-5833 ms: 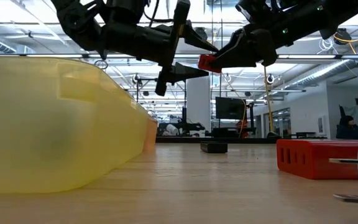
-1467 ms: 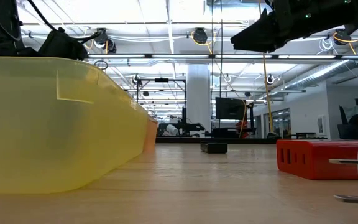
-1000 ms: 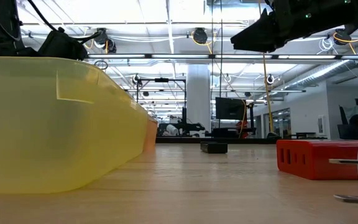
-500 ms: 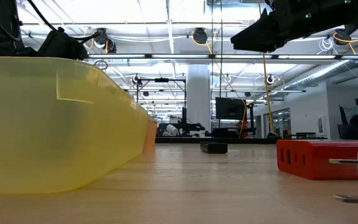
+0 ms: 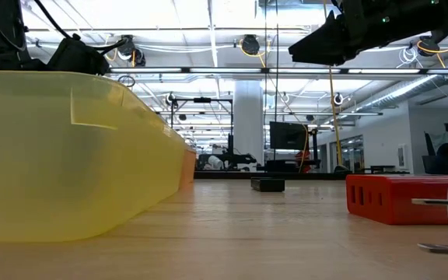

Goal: Sort adapters and digital timers
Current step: Put the black digital timer into the yellow bin

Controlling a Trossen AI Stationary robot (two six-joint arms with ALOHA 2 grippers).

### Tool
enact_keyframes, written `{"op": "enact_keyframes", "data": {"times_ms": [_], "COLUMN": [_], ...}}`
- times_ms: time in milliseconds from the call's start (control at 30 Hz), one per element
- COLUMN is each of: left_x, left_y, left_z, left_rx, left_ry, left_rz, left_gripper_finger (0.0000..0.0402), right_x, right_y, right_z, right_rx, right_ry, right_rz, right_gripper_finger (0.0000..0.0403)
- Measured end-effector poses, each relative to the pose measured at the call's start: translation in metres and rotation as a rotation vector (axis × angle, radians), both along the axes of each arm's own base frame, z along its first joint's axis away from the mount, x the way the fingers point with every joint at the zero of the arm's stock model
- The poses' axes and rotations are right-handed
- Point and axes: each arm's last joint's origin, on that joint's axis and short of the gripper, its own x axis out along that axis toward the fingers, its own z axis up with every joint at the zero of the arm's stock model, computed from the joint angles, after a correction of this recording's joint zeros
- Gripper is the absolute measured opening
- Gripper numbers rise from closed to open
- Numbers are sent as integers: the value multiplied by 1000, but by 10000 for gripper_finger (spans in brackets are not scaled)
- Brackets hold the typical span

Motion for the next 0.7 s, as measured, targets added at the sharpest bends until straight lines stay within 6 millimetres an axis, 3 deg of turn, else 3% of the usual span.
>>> {"op": "enact_keyframes", "data": {"times_ms": [433, 700], "left_x": [1, 4], "left_y": [-1, -5], "left_z": [0, -1], "left_rx": [-16, -23], "left_ry": [-5, 34], "left_rz": [-50, -174], "left_gripper_finger": [269, 269], "right_x": [0, 0], "right_y": [0, 0], "right_z": [0, 0], "right_rx": [0, 0], "right_ry": [0, 0], "right_rz": [0, 0], "right_gripper_finger": [254, 254]}}
